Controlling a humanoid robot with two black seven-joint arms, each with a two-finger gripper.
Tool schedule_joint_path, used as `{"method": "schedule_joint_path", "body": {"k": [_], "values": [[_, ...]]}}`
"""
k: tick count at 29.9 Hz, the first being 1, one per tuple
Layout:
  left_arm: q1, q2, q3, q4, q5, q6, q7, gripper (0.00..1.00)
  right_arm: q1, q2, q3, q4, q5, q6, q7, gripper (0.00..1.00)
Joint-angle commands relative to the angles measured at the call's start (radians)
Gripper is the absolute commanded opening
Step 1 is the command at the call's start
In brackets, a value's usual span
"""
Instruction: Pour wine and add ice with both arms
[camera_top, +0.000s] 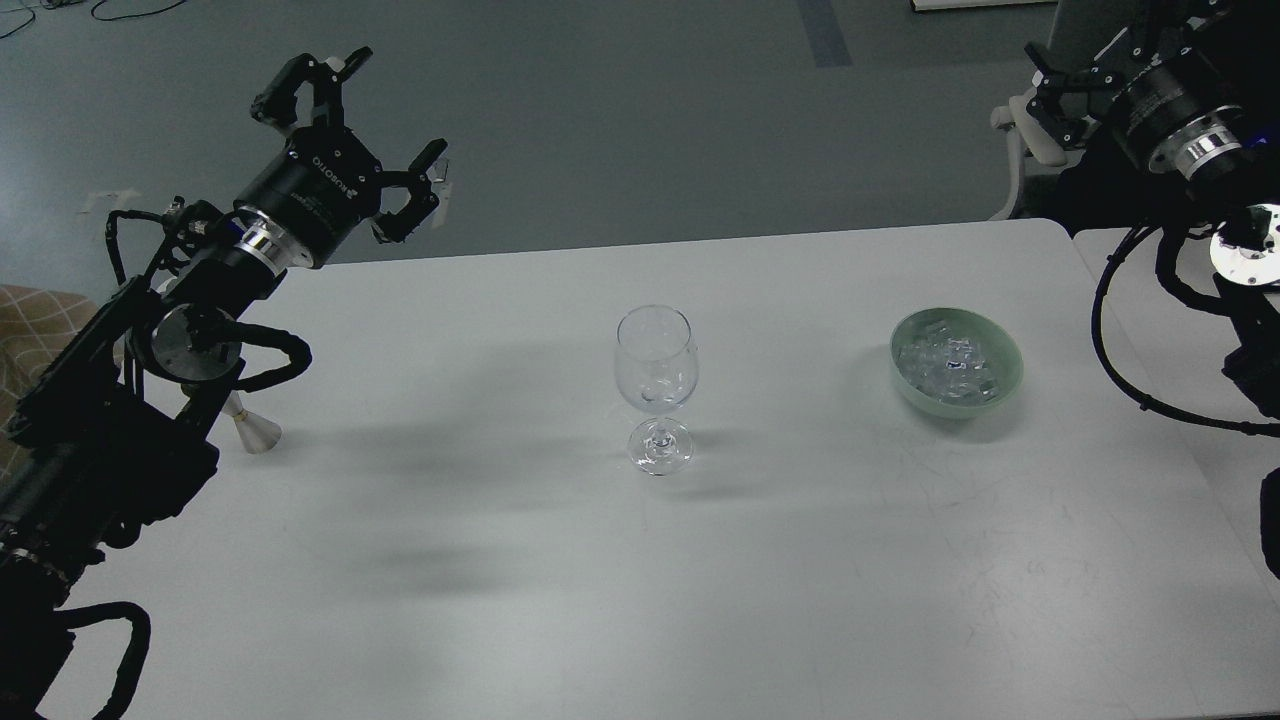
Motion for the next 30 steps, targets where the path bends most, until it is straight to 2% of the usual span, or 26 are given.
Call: {"method": "schedule_joint_path", "body": {"k": [1,13,30], "values": [[0.0,0.0,-0.003,0.002,-0.005,0.0,-0.002,0.98,0.0,0.0,0.0,0.0,0.0,0.0,0.0,1.0],[-0.003,-0.004,0.0,0.009,-0.001,0.0,0.016,0.99,0.0,-0.002,0.0,0.0,0.0,0.0,0.0,1.0],[-0.003,-0.007,-0.006,0.008,-0.007,0.0,0.02,0.99,0.0,-0.002,0.0,0.0,0.0,0.0,0.0,1.0]]}}
